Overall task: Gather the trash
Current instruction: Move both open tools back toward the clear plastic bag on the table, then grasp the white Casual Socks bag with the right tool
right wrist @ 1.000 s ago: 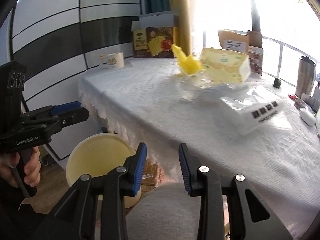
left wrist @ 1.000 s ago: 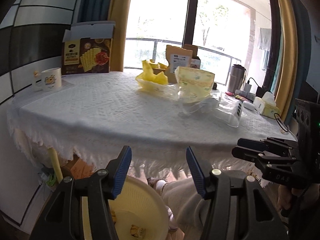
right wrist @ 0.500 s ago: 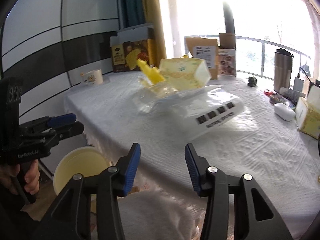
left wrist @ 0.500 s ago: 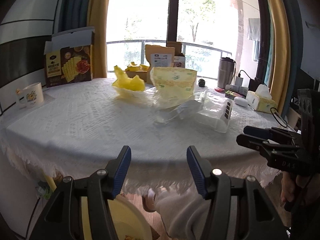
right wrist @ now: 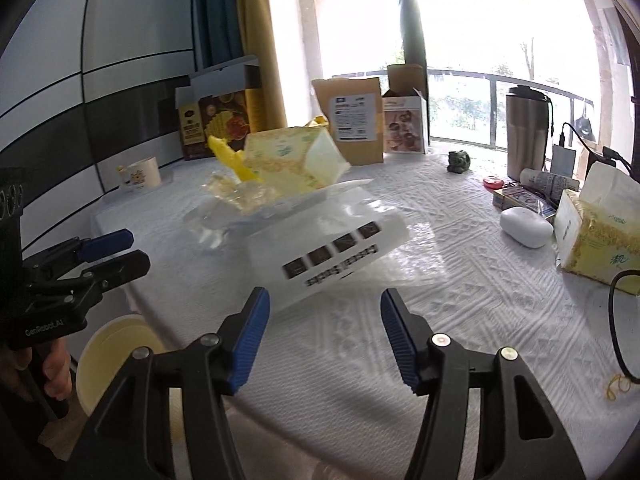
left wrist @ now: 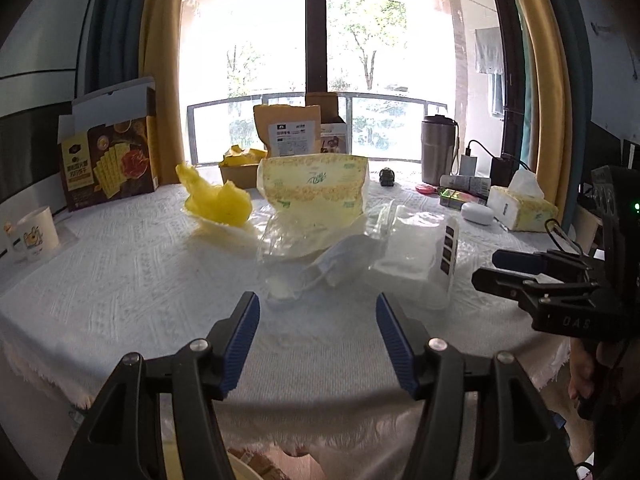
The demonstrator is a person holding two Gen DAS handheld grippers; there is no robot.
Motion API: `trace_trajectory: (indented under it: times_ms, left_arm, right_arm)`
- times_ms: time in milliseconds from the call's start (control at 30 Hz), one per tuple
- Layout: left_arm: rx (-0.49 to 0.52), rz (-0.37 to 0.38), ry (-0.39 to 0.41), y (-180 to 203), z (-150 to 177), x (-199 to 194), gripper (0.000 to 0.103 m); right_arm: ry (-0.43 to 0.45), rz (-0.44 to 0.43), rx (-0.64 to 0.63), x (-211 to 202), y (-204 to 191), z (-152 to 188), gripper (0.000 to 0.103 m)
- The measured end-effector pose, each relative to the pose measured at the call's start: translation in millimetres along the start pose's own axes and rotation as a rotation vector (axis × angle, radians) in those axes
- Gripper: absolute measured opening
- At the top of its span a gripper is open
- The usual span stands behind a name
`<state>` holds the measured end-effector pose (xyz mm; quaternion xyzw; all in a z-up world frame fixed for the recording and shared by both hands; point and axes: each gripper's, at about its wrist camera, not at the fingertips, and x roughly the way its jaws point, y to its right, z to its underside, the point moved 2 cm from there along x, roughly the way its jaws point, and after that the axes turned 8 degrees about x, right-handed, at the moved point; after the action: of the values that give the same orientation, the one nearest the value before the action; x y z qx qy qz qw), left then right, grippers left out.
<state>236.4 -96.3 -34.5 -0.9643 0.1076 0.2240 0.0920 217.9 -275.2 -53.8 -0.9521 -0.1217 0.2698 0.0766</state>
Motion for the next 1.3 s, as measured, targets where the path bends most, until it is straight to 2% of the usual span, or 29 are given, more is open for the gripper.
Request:
trace_trajectory:
  times_ms: [133, 233, 300, 467, 567, 667, 733, 800, 1000, 1067, 1300]
  left_arm:
    - [0.018, 0.003, 0.010, -4.6, -7.8, 13.8, 0.061]
    - [0.038, -0.014, 0.021, -10.8, -14.1, 25.2, 0.062]
    - [0.027, -0.029, -0.003, -17.5, -17.0, 36.6, 0.062]
    - [-0.176, -0.004, -0.078, -53.4, -16.7, 67.1, 0.062]
    - [-0.199, -0.005, -0.093, -63.4, -17.6, 77.9, 0.062]
    - [-0.206, 0.027, -0.120, -67.7, -18.3, 89.1, 0.062]
    - [-0.216, 0.041, -0.148, -71.1, -15.4, 98.4, 0.056]
    - [-0.225, 0.056, -0.173, -70.8, -10.6, 104.2, 0.037]
    - [-0.249, 0.106, -0.192, -73.1, 1.4, 111.0, 0.011]
    - [-0.246, 0.111, -0.181, -73.1, 1.8, 108.0, 0.007]
    - [-0.237, 0.162, -0.110, -68.3, -5.3, 83.0, 0.006]
  right_arm:
    - [0.005, 0.006, 0.034, 8.5, 8.5, -7.8, 0.056]
    - [0.004, 0.013, 0.060, 15.4, 12.5, -13.7, 0.061]
    - [0.008, 0.015, 0.077, 18.4, 16.0, -17.1, 0.063]
    - [0.004, 0.005, 0.136, 26.3, 25.3, -24.6, 0.064]
    - [-0.007, 0.003, 0.174, 34.5, 30.2, -26.7, 0.065]
    - [-0.020, -0.002, 0.231, 41.4, 33.9, -28.3, 0.065]
    - [-0.038, -0.014, 0.269, 46.8, 37.1, -29.6, 0.065]
    - [-0.045, -0.020, 0.293, 50.5, 38.1, -30.4, 0.065]
    - [-0.073, -0.047, 0.295, 61.9, 27.1, -31.6, 0.065]
    - [-0.081, -0.042, 0.284, 65.7, 20.6, -32.3, 0.065]
    - [-0.094, 0.002, 0.186, 70.9, 4.0, -31.3, 0.065]
